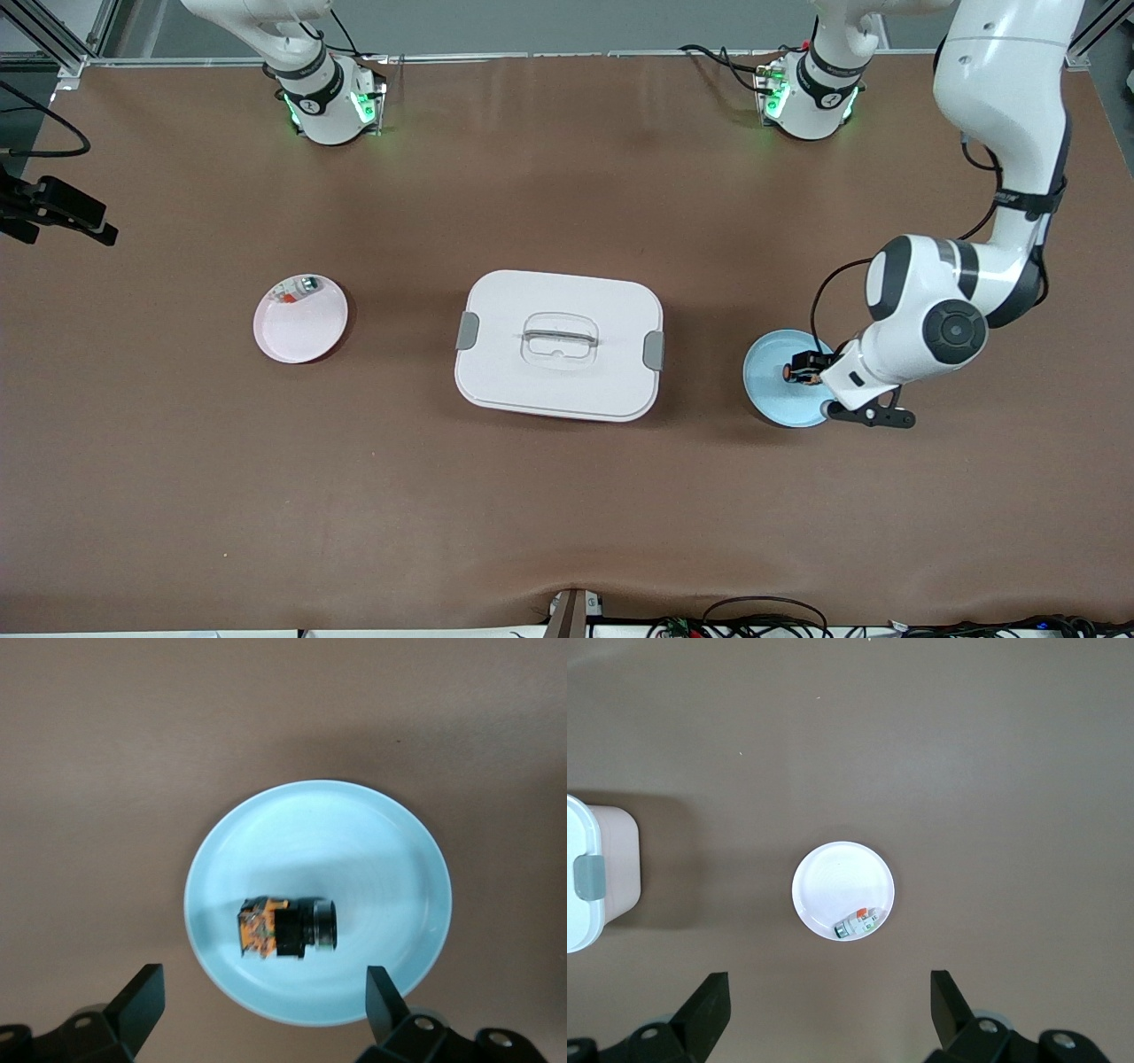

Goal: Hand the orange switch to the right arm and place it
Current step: 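Lower the left gripper and close it on the orange switch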

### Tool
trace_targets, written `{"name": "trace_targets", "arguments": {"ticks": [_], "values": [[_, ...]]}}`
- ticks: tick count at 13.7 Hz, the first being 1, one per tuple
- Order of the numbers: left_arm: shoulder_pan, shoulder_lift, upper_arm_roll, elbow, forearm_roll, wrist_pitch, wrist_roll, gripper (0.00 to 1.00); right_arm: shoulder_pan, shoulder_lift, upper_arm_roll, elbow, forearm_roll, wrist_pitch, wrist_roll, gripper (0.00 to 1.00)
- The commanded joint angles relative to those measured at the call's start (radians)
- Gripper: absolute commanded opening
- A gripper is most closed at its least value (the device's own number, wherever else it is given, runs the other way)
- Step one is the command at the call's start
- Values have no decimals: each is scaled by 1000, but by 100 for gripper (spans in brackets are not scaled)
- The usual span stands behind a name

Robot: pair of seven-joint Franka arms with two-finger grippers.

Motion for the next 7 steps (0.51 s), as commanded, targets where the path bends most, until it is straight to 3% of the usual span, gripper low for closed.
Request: {"name": "trace_targets", "arguments": {"ticks": [1,5,7], "values": [[21,-65,-1,22,0,-54,12,100,6,-21,-2,-18,0,0,22,100],[12,-70,-2,48,4,-31,-19,100,4,-21,-2,-18,0,-4,16,100],[-5,-62,-8,13,2,67,-46,100,4,-21,-2,-18,0,-7,15,100]]}}
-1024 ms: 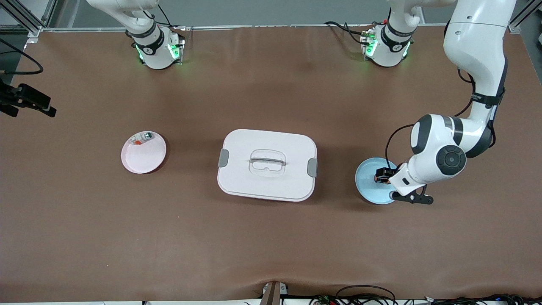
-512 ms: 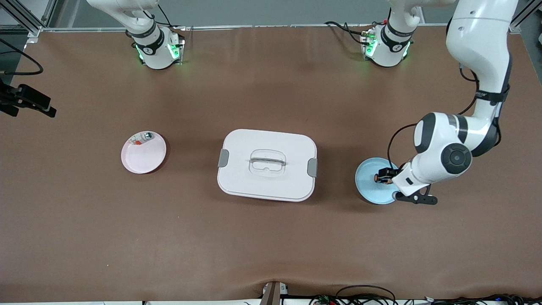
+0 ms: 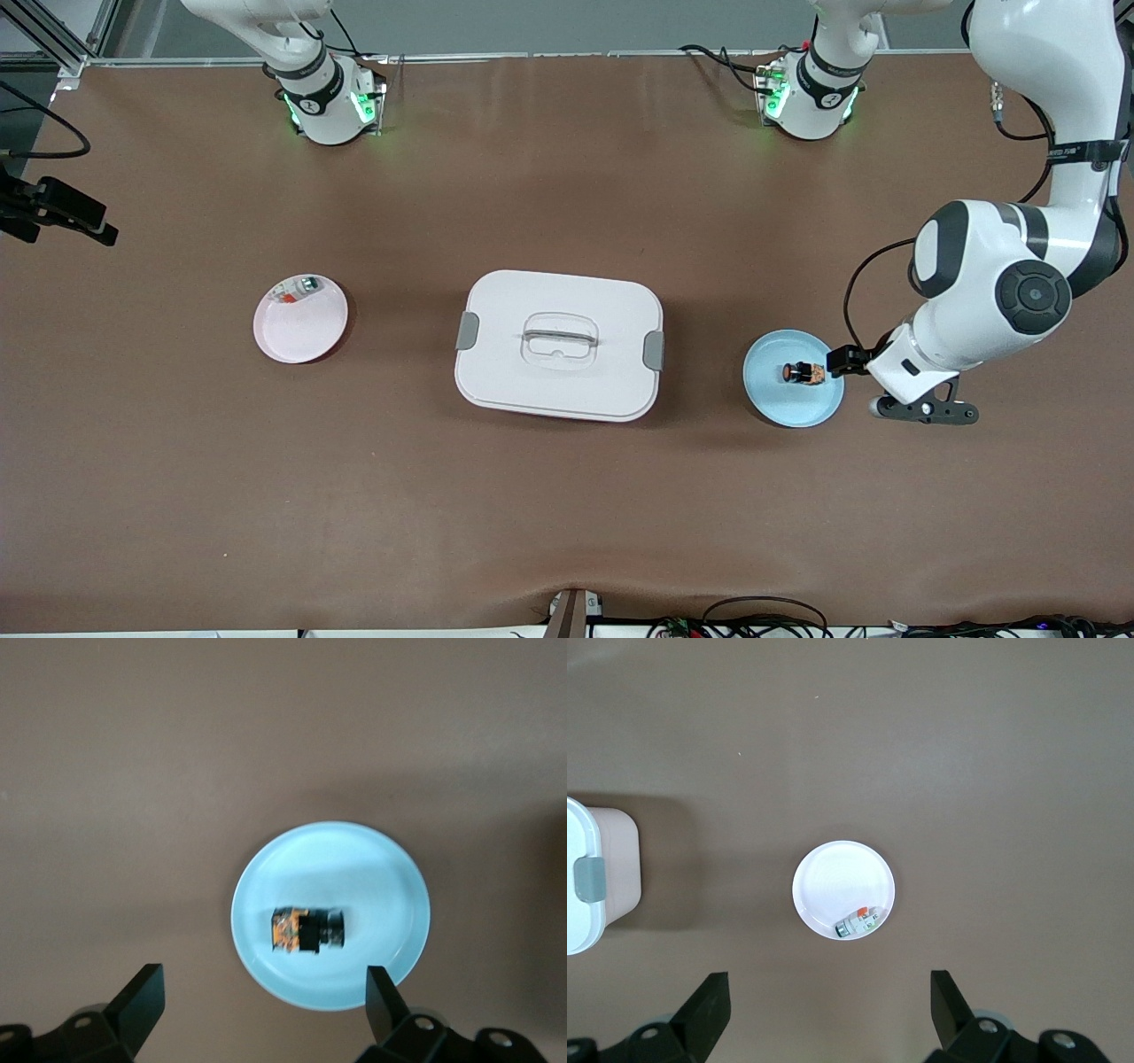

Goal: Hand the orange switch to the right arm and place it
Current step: 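Lower the left gripper and close it on the orange switch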

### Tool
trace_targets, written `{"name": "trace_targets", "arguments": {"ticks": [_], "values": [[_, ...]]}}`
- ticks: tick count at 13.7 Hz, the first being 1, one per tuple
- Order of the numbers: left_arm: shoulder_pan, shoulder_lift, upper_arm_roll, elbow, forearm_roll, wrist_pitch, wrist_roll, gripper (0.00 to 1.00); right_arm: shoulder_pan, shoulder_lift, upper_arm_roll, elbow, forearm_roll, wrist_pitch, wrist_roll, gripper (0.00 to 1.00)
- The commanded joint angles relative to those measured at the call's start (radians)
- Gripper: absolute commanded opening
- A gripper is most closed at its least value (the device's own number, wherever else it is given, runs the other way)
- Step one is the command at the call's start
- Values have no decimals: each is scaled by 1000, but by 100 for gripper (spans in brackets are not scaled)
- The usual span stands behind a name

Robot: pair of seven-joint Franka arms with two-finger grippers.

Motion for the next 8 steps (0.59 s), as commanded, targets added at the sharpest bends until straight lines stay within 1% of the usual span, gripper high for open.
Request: {"name": "trace_targets", "arguments": {"ticks": [1,3,5,8], "values": [[-21,11,-6,-42,6,81,-61,100,4,-21,-2,-17,-3,-4,5,100],[-14,32,-6,-73,13,149,-48,100,3,-21,-2,-17,-8,-1,-74,100],[-17,51,-6,-119,15,215,-46,100,-2,-20,-3,-17,-8,0,-94,100],[-17,78,-6,-146,15,245,-46,100,-2,-21,-3,-17,-9,-1,-94,100]]}}
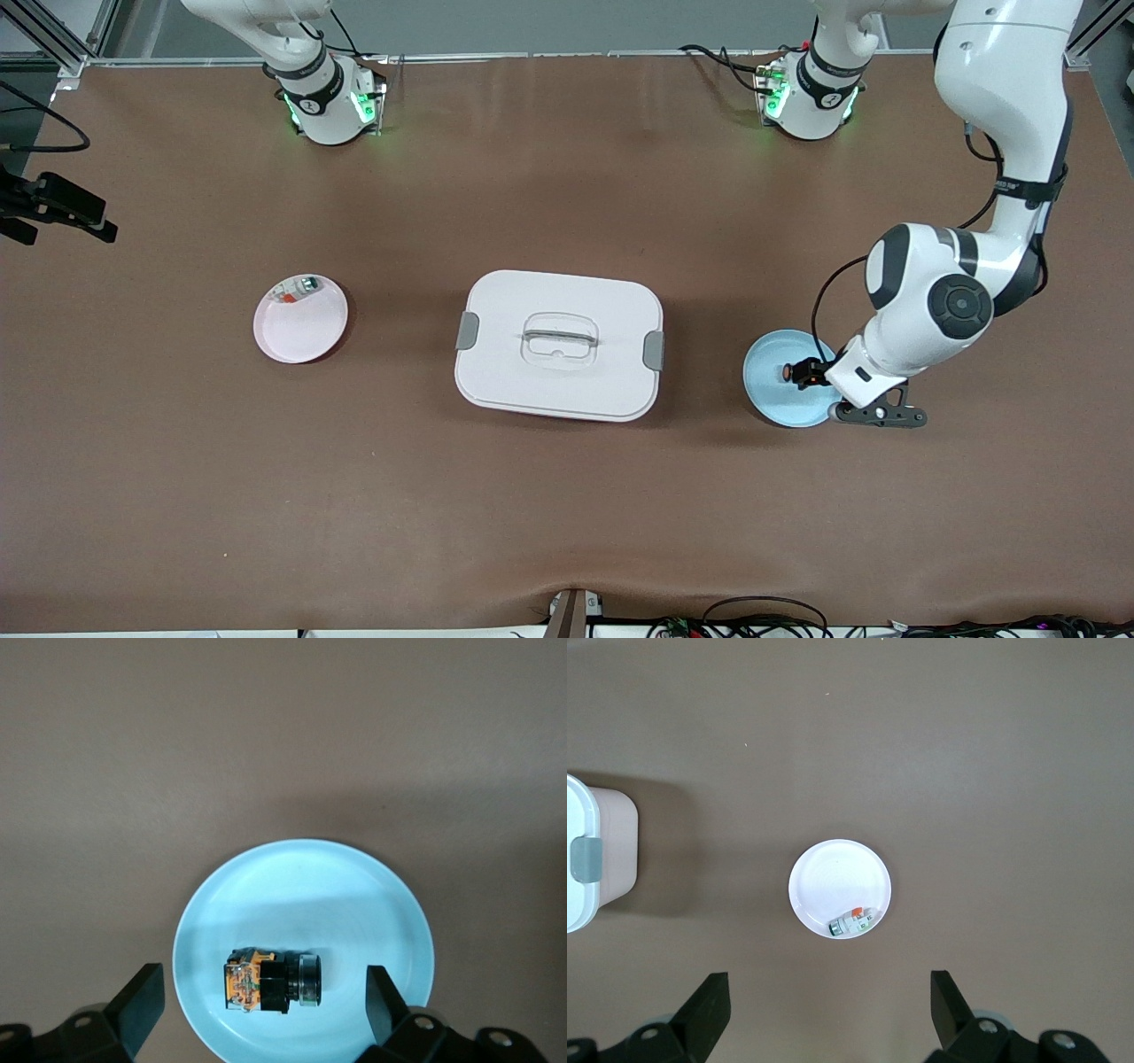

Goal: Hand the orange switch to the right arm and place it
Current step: 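Lower the left gripper and close it on the orange switch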

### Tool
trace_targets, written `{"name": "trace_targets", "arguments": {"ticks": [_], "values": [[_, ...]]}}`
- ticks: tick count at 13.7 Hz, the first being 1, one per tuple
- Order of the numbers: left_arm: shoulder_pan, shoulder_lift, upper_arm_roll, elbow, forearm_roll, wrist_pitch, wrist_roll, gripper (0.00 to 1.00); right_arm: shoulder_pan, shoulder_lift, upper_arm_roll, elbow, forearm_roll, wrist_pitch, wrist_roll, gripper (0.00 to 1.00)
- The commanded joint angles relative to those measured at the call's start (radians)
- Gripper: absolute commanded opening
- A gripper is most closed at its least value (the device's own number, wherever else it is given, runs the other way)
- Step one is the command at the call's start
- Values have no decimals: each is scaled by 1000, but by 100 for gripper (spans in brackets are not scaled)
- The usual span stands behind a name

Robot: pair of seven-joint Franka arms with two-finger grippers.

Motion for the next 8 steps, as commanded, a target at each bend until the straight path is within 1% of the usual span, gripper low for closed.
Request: {"name": "trace_targets", "arguments": {"ticks": [1,4,8], "values": [[4,15,-4,-27,15,23,-2,100,-2,-21,-2,-17,-9,-2,-16,100],[9,24,-6,-50,15,14,1,100,-2,-20,-2,-17,-7,-2,-4,100],[7,46,-6,-48,15,13,1,100,-2,-21,-2,-17,-6,-3,10,100]]}}
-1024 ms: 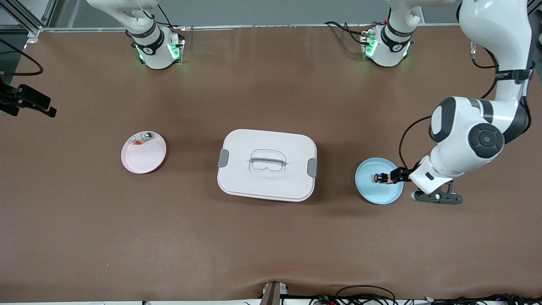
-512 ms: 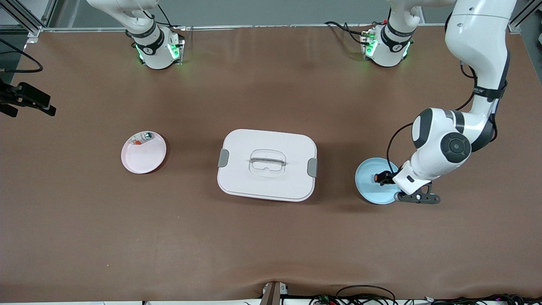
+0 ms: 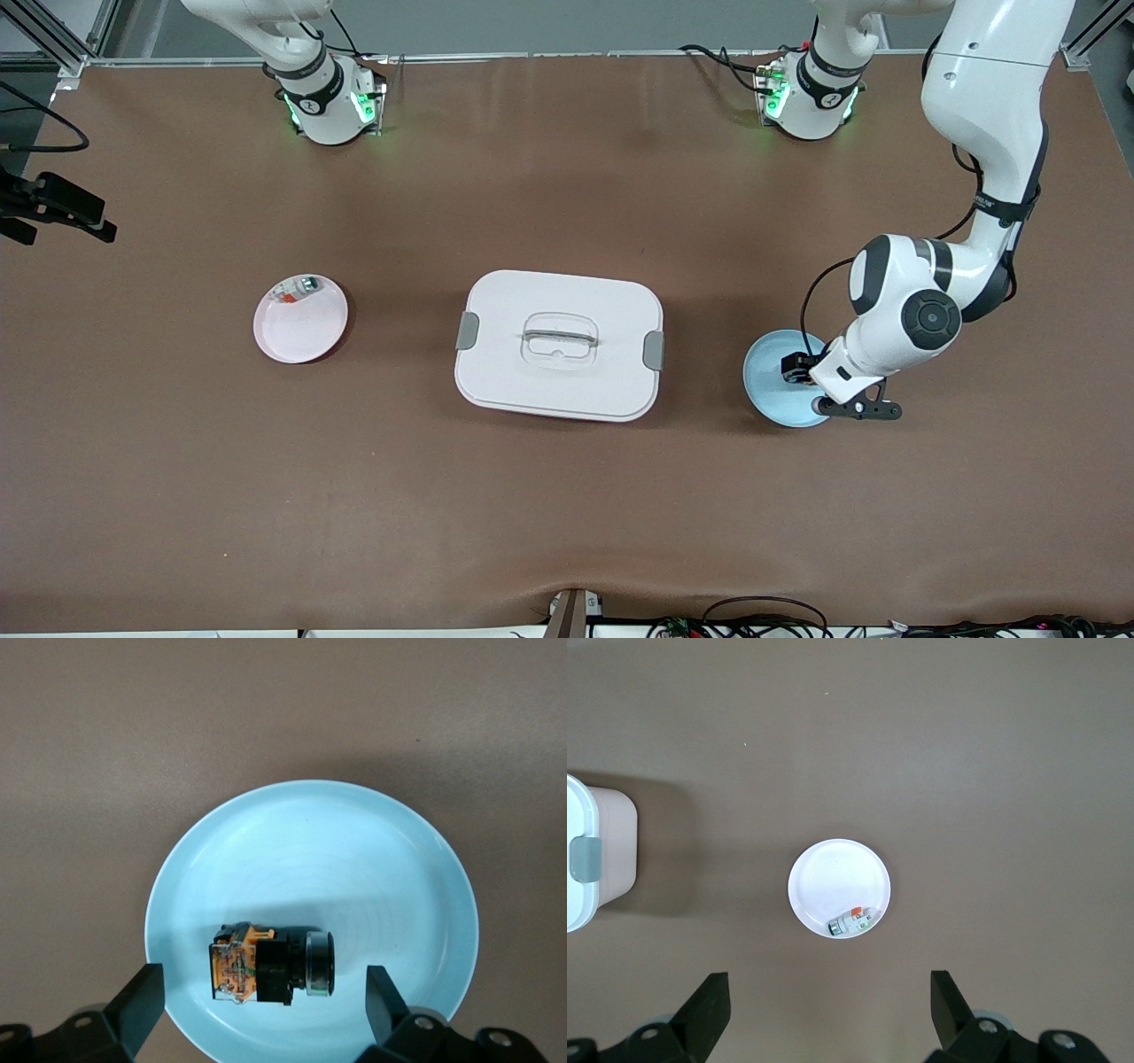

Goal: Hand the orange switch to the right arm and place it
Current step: 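Lower the left gripper and close it on the orange switch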

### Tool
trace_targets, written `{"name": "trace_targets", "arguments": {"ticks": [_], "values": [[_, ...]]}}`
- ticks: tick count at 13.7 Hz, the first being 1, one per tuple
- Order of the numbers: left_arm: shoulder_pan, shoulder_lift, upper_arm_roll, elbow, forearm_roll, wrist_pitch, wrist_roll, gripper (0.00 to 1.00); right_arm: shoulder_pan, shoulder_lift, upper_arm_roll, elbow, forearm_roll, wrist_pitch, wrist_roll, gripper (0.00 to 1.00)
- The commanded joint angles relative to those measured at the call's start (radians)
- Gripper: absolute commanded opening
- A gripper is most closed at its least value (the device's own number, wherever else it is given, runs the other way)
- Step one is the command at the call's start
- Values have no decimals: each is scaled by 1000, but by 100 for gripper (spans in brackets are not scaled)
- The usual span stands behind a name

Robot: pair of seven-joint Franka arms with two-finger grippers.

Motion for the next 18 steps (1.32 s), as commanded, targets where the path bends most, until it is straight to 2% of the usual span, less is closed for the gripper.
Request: {"name": "trace_targets", "arguments": {"ticks": [1,14,16,17,18], "values": [[3,13,-6,-4,15,4,1,100,0,-21,0,-17,-6,-4,23,100],[5,91,-4,2,15,76,13,100,4,-21,1,-17,-7,-7,39,100],[3,98,-4,2,13,84,13,100,14,-21,4,-17,-10,-7,91,100],[5,98,-4,1,15,83,13,98,21,-21,4,-17,-12,-6,105,100],[5,98,-4,1,13,84,13,87,21,-21,4,-17,-13,-6,103,100]]}}
